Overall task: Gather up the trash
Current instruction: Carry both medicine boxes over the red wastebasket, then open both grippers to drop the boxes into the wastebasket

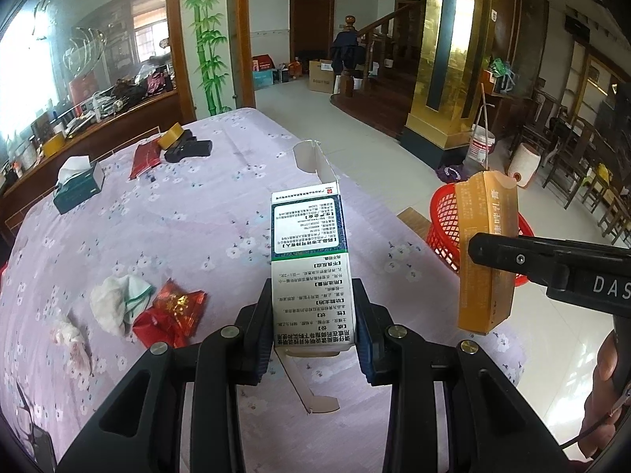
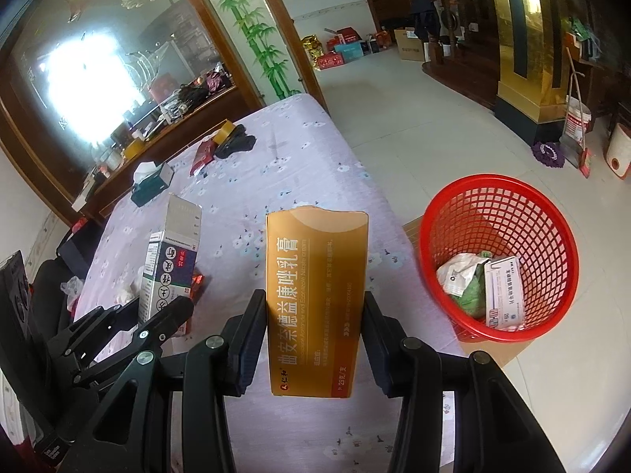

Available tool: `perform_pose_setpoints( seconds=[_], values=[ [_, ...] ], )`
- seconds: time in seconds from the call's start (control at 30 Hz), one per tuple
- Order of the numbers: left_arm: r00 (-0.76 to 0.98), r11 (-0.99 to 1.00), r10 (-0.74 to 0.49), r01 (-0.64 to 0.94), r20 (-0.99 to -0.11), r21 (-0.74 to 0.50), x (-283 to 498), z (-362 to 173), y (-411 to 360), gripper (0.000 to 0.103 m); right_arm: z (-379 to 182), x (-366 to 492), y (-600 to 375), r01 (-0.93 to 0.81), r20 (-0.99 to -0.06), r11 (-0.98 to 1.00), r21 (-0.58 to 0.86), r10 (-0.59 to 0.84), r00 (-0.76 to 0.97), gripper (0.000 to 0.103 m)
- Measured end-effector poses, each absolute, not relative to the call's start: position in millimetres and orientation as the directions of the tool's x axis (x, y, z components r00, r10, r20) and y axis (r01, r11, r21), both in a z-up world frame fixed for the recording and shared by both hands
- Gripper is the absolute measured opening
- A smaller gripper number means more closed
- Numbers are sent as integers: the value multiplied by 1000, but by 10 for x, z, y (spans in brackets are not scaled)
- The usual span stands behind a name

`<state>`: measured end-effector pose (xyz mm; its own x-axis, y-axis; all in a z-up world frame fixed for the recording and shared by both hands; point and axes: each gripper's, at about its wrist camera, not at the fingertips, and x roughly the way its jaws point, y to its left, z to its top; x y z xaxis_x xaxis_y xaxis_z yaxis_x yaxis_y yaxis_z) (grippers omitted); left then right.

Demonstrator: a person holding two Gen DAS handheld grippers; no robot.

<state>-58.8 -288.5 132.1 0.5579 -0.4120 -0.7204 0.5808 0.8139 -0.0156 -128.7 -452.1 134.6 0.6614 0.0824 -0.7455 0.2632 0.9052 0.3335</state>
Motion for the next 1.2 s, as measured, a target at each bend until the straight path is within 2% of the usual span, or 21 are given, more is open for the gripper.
perform_pose_setpoints(
  seconds=[0.27, 0.47, 0.7, 1.0, 1.07, 1.13, 1.17, 1.2],
  values=[
    [537, 780, -444, 625, -717, -15, -614, 1354, -3151, 33, 1360, -1389, -4770, 315, -743, 885, 344, 52, 668, 50],
    [469, 721, -515, 690, -717, -66, -608, 1429, -3462, 33, 1398, -1520, -5130, 383, -735, 851, 360, 5, 678, 50],
    [330, 627, -590, 762, -737, -161, -587, 1432, -4119, 34, 1481, -1703, -5775, 493, -723, 785, 374, -86, 685, 51],
    [257, 571, -590, 803, -765, -170, -565, 1242, -4922, 34, 1312, -1628, -6354, 567, -757, 746, 349, -132, 640, 51],
    [252, 563, -583, 811, -773, -160, -543, 1210, -5064, 41, 1248, -1589, -6443, 579, -767, 737, 349, -130, 628, 51],
    [262, 572, -581, 805, -771, -158, -501, 1212, -5097, 53, 1195, -1559, -6520, 582, -776, 733, 352, -118, 619, 62],
    [262, 576, -588, 800, -765, -168, -489, 1233, -5084, 54, 1174, -1547, -6561, 588, -783, 730, 347, -119, 610, 70],
    [261, 576, -596, 798, -759, -178, -490, 1251, -5067, 55, 1165, -1550, -6600, 598, -785, 724, 344, -128, 606, 73]
  ],
)
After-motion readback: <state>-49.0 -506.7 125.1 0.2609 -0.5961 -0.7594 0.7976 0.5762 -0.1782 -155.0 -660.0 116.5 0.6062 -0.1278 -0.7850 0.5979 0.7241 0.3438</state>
